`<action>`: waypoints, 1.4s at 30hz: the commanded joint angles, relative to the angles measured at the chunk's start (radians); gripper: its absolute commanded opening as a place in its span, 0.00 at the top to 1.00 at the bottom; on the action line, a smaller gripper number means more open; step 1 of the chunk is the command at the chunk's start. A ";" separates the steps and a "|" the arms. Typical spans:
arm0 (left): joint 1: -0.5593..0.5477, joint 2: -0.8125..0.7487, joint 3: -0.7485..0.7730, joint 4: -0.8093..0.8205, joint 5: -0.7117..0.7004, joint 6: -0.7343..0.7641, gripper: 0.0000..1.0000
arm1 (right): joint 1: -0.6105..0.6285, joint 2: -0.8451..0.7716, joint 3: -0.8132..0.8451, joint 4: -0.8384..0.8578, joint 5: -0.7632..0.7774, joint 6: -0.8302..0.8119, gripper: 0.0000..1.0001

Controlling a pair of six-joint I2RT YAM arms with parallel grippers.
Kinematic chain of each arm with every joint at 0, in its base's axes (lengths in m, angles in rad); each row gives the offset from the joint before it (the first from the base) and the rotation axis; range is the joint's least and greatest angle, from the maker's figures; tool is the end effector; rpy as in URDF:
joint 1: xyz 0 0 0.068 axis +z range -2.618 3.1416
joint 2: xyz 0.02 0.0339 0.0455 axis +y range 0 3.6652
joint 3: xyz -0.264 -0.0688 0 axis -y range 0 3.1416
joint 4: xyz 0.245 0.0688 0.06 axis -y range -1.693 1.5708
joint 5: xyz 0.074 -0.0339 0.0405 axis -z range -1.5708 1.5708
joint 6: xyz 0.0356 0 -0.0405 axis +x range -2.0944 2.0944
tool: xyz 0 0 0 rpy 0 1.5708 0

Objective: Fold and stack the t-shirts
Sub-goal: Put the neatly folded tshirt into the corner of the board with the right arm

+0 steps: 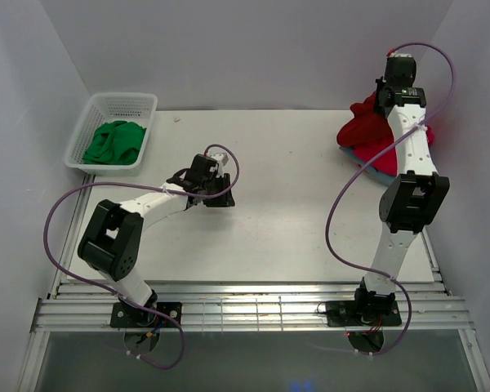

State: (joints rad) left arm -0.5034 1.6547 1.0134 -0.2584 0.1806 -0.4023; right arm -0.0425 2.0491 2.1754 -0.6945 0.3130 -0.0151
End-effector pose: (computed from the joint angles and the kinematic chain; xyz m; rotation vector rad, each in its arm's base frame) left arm 0.2966 -0.1706 0.1927 0.2093 2.5430 -0.5968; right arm 0.4670 -0.0308 0.3802 0.2126 2.1195 -0.3682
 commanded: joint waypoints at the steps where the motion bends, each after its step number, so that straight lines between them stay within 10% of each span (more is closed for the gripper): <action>1: 0.005 -0.070 -0.006 0.024 0.016 -0.006 0.55 | -0.048 -0.089 -0.032 0.023 0.038 -0.023 0.92; 29: 0.005 -0.150 -0.067 0.001 0.002 -0.013 0.55 | -0.183 -0.049 -0.332 0.125 0.057 -0.008 0.91; 32: 0.003 -0.171 -0.073 -0.007 -0.012 -0.015 0.55 | -0.183 -0.026 -0.299 0.124 -0.009 0.006 0.53; 33: 0.005 -0.174 -0.075 -0.010 -0.015 -0.015 0.55 | -0.181 -0.033 -0.290 0.133 -0.020 0.007 0.06; 42: 0.005 -0.193 -0.049 -0.025 -0.039 -0.015 0.53 | -0.178 -0.329 -0.207 0.133 -0.112 0.061 0.10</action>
State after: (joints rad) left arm -0.5030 1.5070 0.9413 -0.2714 0.1627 -0.4122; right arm -0.2214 1.9068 1.8534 -0.6060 0.2562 0.0082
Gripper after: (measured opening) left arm 0.466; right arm 0.900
